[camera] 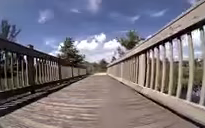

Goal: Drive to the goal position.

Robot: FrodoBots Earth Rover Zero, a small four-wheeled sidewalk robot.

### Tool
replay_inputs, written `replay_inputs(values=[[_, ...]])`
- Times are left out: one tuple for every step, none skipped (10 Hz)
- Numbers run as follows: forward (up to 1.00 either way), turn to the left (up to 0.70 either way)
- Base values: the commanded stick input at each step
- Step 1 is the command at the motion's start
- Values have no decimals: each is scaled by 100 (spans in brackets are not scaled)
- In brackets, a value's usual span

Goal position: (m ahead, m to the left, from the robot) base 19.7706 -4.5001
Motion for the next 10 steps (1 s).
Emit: replay_inputs(values=[[85, 0], [85, 0], [85, 0], [85, 0], [85, 0], [85, 0], [85, 0], [85, 0], [85, 0], [85, 0]])
